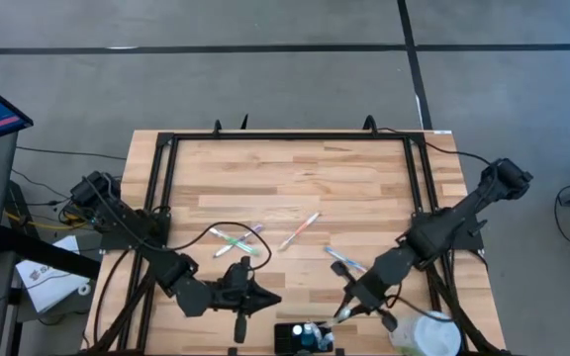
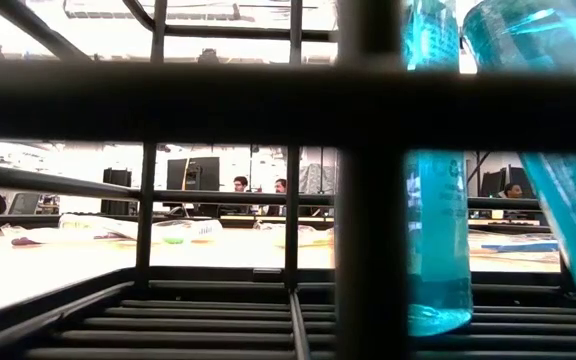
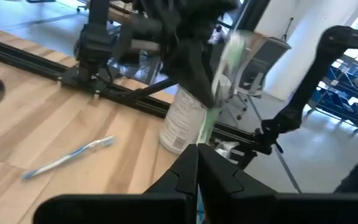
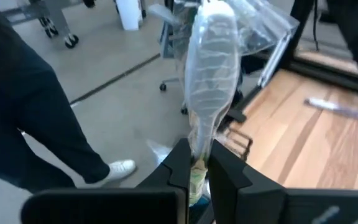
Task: Pick & Place toothbrushing station
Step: Put the bottom green toothbrush into the black mesh organizer
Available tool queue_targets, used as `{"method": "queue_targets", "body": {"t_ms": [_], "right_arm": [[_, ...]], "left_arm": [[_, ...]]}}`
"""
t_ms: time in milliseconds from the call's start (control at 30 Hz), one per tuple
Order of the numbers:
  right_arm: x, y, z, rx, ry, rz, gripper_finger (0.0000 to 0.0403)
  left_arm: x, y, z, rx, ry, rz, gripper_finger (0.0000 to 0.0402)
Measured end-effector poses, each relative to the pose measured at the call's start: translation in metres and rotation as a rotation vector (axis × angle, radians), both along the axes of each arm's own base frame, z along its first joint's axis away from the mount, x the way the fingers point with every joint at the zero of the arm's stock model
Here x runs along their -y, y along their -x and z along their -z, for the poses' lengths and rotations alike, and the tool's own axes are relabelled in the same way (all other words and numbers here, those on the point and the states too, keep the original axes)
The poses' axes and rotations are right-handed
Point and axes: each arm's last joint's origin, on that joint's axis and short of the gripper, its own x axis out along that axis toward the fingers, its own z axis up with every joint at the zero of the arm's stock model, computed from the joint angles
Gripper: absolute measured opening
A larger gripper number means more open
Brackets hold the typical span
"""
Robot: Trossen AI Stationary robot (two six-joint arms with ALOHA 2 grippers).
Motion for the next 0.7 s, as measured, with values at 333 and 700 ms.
{"method": "queue_targets", "body": {"t_ms": [333, 700], "right_arm": [[-0.011, -0.016, 0.031, -0.098, 0.019, -0.079, 0.0022], [-0.013, -0.019, 0.036, -0.072, 0.057, -0.080, 0.0021]], "left_arm": [[0.000, 0.000, 0.001, -0.006, 0.012, -0.005, 0.0000], [0.000, 0.001, 0.001, -0.007, 0.029, -0.001, 0.0000]]}}
